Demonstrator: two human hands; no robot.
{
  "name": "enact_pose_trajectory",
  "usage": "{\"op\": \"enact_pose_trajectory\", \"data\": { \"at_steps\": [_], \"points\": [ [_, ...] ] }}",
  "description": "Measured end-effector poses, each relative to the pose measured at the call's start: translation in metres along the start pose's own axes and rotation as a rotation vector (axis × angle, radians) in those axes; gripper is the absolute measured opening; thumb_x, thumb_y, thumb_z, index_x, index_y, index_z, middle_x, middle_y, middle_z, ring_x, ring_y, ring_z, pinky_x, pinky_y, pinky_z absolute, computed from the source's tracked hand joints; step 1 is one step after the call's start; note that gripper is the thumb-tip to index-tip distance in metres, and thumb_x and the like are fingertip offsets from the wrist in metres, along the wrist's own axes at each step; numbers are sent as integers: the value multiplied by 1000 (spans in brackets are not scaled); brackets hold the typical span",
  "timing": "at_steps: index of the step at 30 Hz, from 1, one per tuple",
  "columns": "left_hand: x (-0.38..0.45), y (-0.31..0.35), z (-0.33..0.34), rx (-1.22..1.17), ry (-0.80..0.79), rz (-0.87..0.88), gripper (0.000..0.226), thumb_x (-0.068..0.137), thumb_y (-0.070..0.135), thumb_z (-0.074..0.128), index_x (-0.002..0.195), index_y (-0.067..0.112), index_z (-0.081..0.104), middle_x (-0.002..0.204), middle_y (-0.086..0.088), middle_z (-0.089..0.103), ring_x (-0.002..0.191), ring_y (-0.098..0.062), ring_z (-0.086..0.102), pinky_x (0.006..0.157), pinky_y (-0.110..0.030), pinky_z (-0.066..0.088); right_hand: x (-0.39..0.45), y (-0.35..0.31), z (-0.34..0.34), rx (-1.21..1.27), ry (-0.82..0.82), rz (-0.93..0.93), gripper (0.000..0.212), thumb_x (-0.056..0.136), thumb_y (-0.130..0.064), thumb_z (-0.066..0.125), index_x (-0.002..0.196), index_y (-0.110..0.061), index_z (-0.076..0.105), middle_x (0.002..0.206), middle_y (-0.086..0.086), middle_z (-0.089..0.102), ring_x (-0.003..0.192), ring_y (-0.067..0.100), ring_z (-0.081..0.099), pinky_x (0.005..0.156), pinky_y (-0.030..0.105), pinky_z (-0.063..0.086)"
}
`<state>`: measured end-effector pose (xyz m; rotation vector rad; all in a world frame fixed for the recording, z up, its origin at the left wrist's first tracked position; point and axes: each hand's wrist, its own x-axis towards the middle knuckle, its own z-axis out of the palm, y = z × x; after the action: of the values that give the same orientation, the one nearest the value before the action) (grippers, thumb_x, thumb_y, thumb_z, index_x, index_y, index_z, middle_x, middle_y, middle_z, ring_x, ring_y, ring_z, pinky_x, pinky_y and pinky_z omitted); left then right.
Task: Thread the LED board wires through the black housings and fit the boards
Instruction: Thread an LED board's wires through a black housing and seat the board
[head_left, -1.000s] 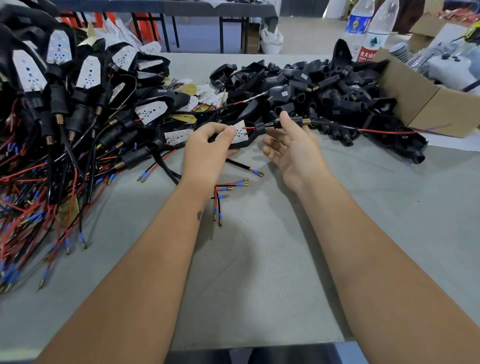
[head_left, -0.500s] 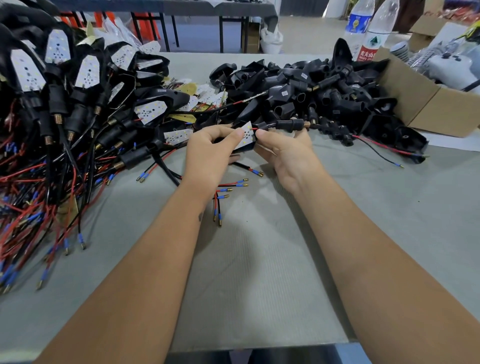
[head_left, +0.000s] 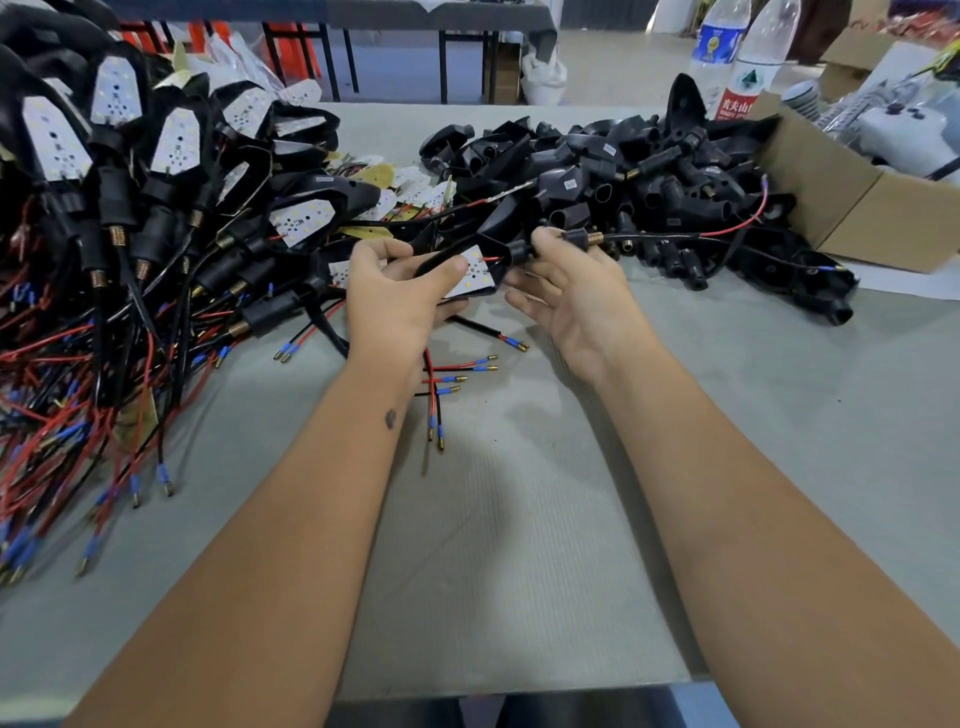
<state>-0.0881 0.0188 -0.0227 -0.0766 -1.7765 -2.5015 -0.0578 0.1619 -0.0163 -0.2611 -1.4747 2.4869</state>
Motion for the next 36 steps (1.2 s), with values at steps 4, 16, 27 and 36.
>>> {"op": "enact_pose_trajectory", "data": {
  "at_steps": [4, 16, 27, 36],
  "points": [
    [4, 3, -6, -89, 21, -16, 33, 81, 0, 75, 91, 16, 48, 71, 7, 69, 71, -9, 69, 61, -22, 56, 3, -3, 0, 48, 101, 83, 37, 102, -42, 42, 104, -9, 59, 87, 6, 60, 73, 19, 59, 63, 28, 55],
    [6, 2, -7, -81, 52, -45, 20, 83, 3, 74, 79, 14, 57, 59, 10, 67, 57, -1, 65, 56, -16, 52, 5, -3, -7, 181, 224, 5, 24, 104, -24, 45, 90, -7, 56, 74, 10, 63, 64, 18, 64, 60, 26, 57],
    [10, 0, -10, -37, 83, -48, 22, 80, 9, 78, 77, 18, 58, 73, 6, 63, 61, -4, 57, 57, -16, 47, 4, -2, -12, 47, 364, -163, 9, 91, -6, 65, 84, -12, 64, 67, -1, 61, 58, 7, 57, 62, 19, 50],
    [13, 2, -8, -127, 135, -115, 17, 88, 18, 73, 77, 15, 59, 78, 2, 63, 63, -7, 57, 58, -16, 49, 1, -4, -9, 30, 323, -159, 11, 97, -2, 54, 87, -4, 58, 73, 10, 65, 58, 12, 68, 57, 20, 55]
  ]
}}
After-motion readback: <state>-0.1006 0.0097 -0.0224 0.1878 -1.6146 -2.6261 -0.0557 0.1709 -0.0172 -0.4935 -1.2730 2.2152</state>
